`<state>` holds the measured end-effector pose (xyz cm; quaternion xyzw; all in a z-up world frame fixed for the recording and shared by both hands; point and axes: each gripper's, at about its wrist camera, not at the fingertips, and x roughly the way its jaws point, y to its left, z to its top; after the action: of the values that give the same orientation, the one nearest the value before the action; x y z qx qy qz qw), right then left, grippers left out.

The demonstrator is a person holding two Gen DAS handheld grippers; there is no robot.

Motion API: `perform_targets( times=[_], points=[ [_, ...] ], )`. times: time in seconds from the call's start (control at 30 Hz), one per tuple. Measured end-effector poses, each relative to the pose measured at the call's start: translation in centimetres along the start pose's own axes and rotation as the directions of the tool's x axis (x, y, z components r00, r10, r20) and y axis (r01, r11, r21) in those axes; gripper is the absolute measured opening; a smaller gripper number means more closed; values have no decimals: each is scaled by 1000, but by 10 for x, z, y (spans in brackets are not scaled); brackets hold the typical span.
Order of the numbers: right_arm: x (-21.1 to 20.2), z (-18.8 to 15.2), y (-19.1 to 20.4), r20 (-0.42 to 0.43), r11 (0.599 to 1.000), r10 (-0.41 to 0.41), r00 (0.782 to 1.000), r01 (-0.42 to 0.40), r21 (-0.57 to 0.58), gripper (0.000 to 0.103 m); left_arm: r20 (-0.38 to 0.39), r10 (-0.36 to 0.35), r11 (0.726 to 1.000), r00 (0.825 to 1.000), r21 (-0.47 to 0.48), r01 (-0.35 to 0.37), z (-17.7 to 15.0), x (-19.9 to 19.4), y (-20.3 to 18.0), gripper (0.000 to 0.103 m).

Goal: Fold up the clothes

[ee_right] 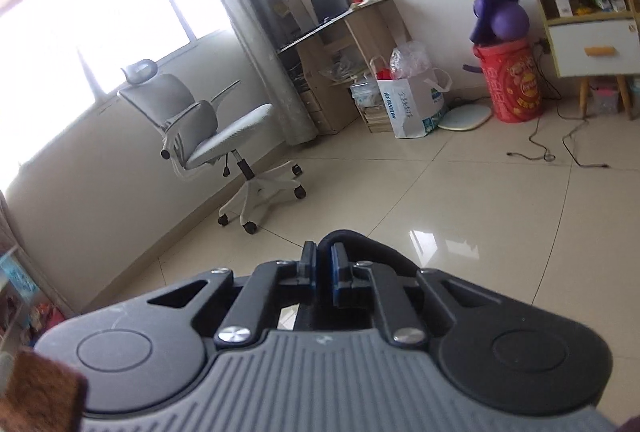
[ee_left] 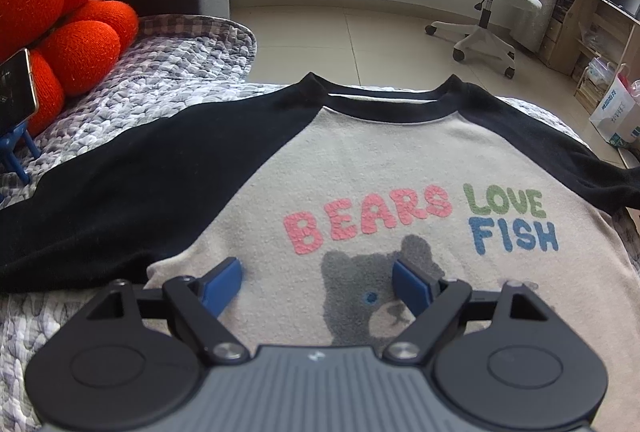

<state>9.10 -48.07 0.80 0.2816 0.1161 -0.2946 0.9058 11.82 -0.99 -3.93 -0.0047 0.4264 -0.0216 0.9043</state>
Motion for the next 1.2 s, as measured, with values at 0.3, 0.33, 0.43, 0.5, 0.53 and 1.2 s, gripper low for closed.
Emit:
perform_targets(
  times=[0.3, 0.33, 0.43, 0.5, 0.53, 1.2],
  points=[
    [-94, -15, 92, 131, 787, 537, 834, -439, -433, 10, 16, -59, 990, 998, -128, 60, 6, -9, 20, 84],
    [-112, -25, 111, 85, 682, 639, 765, -513, -521, 10, 28, -67, 983, 997, -168, 71, 8, -12, 28, 84],
    [-149, -96, 157, -248, 272, 773, 584, -658, -703, 11, 69, -65, 956, 996, -283, 81, 10, -22, 55, 84],
    [-174, -151, 184, -485, -35, 736, 471, -690, -723, 11, 89, -49, 932, 995, -355, 77, 10, -28, 73, 84],
    [-179, -180, 191, -570, -141, 681, 460, -681, -719, 10, 92, -31, 919, 995, -389, 65, 9, -30, 83, 83],
    [-90, -144, 163, -653, 255, 478, 588, -804, -537, 41, 111, -81, 967, 991, -232, 105, 8, -36, 71, 84]
  ],
)
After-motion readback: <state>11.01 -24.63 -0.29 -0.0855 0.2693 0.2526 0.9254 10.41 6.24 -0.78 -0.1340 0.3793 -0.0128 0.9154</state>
